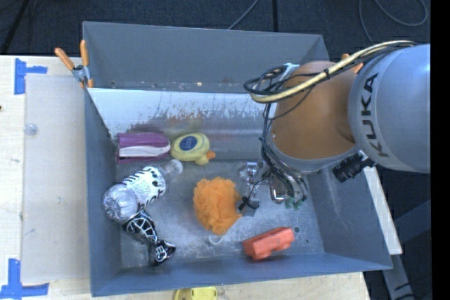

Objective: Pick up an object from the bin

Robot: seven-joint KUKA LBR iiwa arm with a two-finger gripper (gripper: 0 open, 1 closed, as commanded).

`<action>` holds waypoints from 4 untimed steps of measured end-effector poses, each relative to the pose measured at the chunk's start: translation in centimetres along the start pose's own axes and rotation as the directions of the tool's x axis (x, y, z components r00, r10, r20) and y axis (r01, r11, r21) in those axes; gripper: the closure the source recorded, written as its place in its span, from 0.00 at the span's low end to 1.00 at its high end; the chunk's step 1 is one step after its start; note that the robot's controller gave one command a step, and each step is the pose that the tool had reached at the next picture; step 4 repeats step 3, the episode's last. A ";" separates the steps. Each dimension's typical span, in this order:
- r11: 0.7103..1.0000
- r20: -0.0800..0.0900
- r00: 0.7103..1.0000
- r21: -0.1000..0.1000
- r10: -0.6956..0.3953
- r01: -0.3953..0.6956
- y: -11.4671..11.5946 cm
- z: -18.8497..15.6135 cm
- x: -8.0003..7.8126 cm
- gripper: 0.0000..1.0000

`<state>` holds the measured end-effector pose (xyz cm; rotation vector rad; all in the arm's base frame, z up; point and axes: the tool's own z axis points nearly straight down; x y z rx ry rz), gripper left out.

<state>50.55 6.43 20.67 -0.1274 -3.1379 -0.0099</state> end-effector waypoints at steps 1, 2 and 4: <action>1.000 -0.007 1.000 0.008 -0.021 0.021 0.7 6.4 -0.3 1.00; 0.994 -0.009 0.994 0.005 0.112 -0.112 4.0 7.9 0.7 1.00; 0.999 -0.008 0.999 0.008 -0.044 0.044 -1.4 0.1 -3.9 1.00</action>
Offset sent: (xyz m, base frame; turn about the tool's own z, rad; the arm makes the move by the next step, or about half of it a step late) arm -0.0061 0.0625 -0.0675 0.1682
